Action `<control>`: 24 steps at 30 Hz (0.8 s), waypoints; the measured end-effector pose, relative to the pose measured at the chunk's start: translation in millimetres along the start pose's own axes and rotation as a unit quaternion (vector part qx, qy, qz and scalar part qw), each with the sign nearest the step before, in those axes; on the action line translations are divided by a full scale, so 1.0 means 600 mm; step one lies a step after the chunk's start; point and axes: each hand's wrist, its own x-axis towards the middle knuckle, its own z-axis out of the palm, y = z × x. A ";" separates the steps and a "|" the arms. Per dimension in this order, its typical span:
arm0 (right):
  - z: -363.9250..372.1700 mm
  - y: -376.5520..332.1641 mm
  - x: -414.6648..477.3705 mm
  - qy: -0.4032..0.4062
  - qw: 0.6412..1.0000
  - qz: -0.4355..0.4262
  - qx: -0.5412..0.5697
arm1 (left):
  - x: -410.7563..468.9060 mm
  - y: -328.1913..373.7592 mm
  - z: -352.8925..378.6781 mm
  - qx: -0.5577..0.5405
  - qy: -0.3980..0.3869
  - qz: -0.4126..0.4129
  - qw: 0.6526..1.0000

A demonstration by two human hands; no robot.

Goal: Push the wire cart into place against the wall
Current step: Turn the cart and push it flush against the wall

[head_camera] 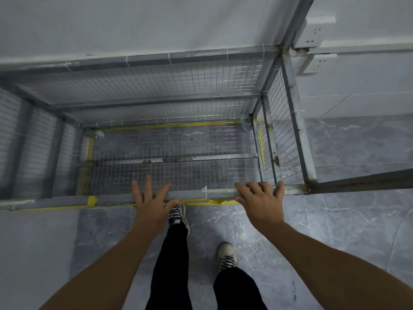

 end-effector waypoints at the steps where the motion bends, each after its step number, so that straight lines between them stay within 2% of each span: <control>1: 0.001 0.000 0.000 -0.001 1.000 0.000 -0.003 | 0.001 0.001 -0.002 0.001 -0.001 -0.001 1.000; 6: -0.004 0.002 0.004 -0.042 0.999 0.002 -0.024 | 0.011 0.004 -0.015 0.065 -0.040 -0.002 0.997; 9: -0.014 -0.003 0.009 -0.080 0.996 0.011 -0.038 | 0.011 0.012 -0.040 -0.006 -0.068 -0.031 0.997; 12: -0.019 -0.022 0.008 -0.102 0.994 0.033 -0.035 | 0.008 0.001 -0.063 -0.072 -0.044 -0.056 0.995; 18: -0.026 -0.156 0.035 -0.101 0.993 0.034 0.047 | -0.007 -0.160 -0.131 -0.054 0.047 -0.101 0.992; 24: 0.004 -0.292 0.082 -0.135 0.988 -0.006 0.072 | 0.015 -0.306 -0.199 -0.037 0.045 -0.165 0.985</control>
